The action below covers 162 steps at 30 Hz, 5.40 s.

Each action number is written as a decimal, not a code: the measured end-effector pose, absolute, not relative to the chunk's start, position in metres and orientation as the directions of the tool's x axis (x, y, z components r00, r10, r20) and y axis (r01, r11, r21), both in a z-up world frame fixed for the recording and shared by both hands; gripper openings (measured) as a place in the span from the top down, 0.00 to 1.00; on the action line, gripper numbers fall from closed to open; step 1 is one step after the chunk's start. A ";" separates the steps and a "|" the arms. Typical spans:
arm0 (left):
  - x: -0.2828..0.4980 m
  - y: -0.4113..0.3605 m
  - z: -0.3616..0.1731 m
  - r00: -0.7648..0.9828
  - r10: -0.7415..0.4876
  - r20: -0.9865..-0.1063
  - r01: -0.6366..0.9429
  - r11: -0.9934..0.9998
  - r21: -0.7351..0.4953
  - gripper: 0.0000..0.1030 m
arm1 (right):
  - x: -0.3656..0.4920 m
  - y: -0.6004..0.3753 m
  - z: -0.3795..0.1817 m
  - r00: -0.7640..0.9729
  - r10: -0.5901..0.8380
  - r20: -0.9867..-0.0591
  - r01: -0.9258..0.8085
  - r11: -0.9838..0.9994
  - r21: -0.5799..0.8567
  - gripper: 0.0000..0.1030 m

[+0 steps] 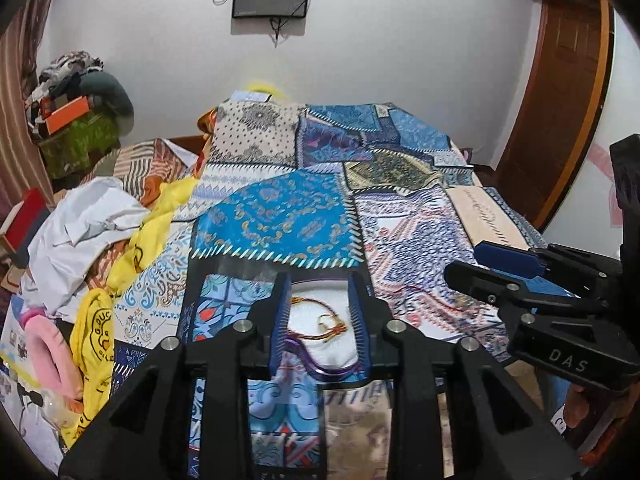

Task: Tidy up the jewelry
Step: 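Withdraw both tools from the box toward the remaining jewelry, then grasp a silver ring from the pile with the left tool, then grasp the red-and-blue beaded charm with the right tool while the left tool holds the silver ring, then carry the silver ring with the left tool while the right tool carries the charm over the heart box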

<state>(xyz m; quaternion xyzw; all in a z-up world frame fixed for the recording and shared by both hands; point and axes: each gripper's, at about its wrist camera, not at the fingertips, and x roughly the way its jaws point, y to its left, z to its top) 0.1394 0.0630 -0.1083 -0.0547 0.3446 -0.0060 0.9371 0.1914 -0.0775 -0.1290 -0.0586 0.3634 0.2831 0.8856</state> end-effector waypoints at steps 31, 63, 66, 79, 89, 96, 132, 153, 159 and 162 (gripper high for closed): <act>0.180 -0.065 -0.171 0.570 -0.213 -0.794 0.188 0.974 -0.127 0.59 | 0.209 -0.212 -0.172 0.595 0.305 -0.744 -0.368 0.926 0.085 0.62; 0.188 -0.064 -0.178 0.555 -0.276 -0.785 0.193 0.960 -0.202 0.80 | 0.216 -0.205 -0.180 0.561 0.350 -0.750 -0.403 0.907 0.122 0.61; 0.182 -0.055 -0.177 0.557 -0.280 -0.782 0.192 0.959 -0.206 0.80 | 0.215 -0.197 -0.179 0.557 0.355 -0.750 -0.422 0.900 0.112 0.60; 0.166 -0.030 -0.180 0.588 -0.252 -0.769 0.178 0.967 -0.182 0.80 | 0.229 -0.152 -0.189 0.473 0.401 -0.784 -0.525 0.843 0.115 0.55; 0.162 -0.028 -0.178 0.604 -0.249 -0.757 0.163 0.968 -0.189 0.80 | 0.230 -0.140 -0.194 0.455 0.394 -0.799 -0.572 0.816 0.076 0.76; 0.153 -0.022 -0.162 0.637 -0.232 -0.735 0.140 0.973 -0.185 0.80 | 0.220 -0.142 -0.192 0.446 0.423 -0.789 -0.573 0.812 0.112 0.95; 0.126 0.005 -0.151 0.686 -0.193 -0.701 0.089 0.979 -0.182 0.80 | 0.214 -0.119 -0.195 0.418 0.393 -0.819 -0.659 0.751 0.024 0.81; 0.108 0.009 -0.129 0.728 -0.147 -0.669 0.065 0.987 -0.146 0.80 | 0.177 -0.130 -0.160 0.469 0.448 -0.761 -0.631 0.773 0.067 0.92; 0.105 0.021 -0.118 0.750 -0.122 -0.651 0.042 0.990 -0.137 0.80 | 0.175 -0.128 -0.130 0.529 0.466 -0.709 -0.626 0.779 0.045 0.92; 0.104 0.028 -0.111 0.764 -0.108 -0.636 0.031 0.991 -0.131 0.80 | 0.175 -0.125 -0.118 0.551 0.476 -0.685 -0.627 0.778 0.037 0.92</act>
